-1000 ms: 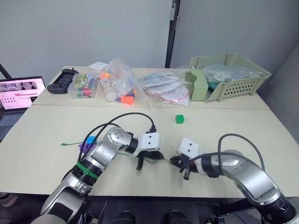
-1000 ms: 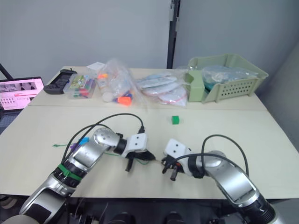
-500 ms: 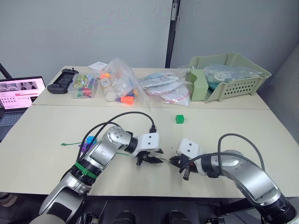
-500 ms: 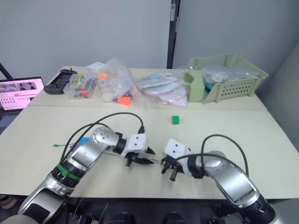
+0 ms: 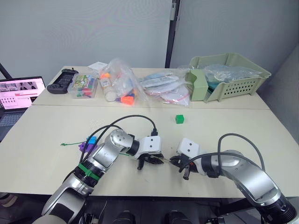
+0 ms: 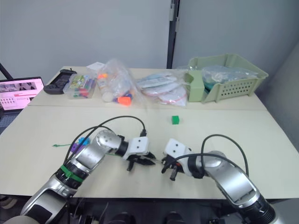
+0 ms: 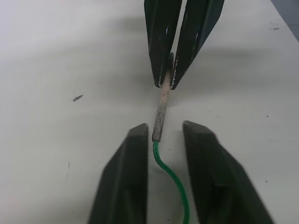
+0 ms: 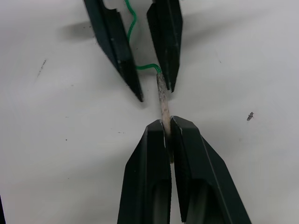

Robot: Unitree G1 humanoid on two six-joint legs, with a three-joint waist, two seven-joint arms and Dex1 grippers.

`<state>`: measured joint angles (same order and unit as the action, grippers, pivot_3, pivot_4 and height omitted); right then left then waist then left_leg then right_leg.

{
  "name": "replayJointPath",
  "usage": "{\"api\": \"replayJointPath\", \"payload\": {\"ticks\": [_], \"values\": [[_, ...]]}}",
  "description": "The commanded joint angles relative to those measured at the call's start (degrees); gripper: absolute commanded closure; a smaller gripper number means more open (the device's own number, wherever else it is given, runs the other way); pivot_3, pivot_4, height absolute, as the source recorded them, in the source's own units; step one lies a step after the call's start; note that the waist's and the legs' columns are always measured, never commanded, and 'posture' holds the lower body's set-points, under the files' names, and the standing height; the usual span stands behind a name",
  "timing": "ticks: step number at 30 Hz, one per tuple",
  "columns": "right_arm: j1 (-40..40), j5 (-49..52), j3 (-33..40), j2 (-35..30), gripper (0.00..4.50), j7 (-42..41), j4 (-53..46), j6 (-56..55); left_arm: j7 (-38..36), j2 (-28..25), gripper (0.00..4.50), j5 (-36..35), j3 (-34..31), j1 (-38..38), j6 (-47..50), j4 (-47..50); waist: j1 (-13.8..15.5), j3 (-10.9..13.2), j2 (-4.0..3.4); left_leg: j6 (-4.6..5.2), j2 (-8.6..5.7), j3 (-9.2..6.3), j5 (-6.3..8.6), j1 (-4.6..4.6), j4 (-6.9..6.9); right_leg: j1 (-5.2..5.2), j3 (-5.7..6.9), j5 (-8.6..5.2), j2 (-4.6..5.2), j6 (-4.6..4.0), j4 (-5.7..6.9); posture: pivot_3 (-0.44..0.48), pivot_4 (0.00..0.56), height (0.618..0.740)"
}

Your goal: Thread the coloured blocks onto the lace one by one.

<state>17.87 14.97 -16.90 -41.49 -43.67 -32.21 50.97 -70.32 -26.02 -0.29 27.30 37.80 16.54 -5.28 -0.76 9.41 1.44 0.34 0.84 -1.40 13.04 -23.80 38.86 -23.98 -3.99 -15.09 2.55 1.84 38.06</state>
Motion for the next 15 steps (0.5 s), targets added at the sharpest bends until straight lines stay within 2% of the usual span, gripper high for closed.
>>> {"api": "replayJointPath", "payload": {"ticks": [1, 13, 15], "values": [[0.66, 1.21, 1.73, 0.11, 4.50, 0.17, -2.45, 0.34, 0.24, 0.28, 4.48, -0.49, -0.79, 0.40, -0.45, 0.61, 0.03, 0.00, 0.00, 0.00, 0.00, 0.00, 0.00, 0.00, 0.00, 0.00, 0.00, 0.00, 0.00, 0.00, 0.00, 0.000, 0.150, 0.740], [-0.03, 1.10, 1.89, 1.01, 4.50, 1.13, -2.58, 0.95, 0.89, 0.66, 4.48, -0.96, -1.65, 0.29, 0.04, 0.77, 0.01, 0.00, 0.00, 0.00, 0.00, 0.00, 0.00, 0.00, 0.00, 0.00, 0.00, 0.00, 0.00, 0.00, 0.00, 0.000, 0.150, 0.740], [-0.79, 2.30, 4.09, 2.44, 3.75, 2.04, -3.38, 1.00, 0.54, -0.13, 4.50, -1.06, -1.86, 0.00, 0.59, 1.32, 0.01, 0.00, 0.00, 0.00, 0.00, -0.01, 0.00, 0.00, 0.00, 0.00, 0.00, 0.00, 0.00, 0.00, 0.00, 0.000, 0.150, 0.740]]}}
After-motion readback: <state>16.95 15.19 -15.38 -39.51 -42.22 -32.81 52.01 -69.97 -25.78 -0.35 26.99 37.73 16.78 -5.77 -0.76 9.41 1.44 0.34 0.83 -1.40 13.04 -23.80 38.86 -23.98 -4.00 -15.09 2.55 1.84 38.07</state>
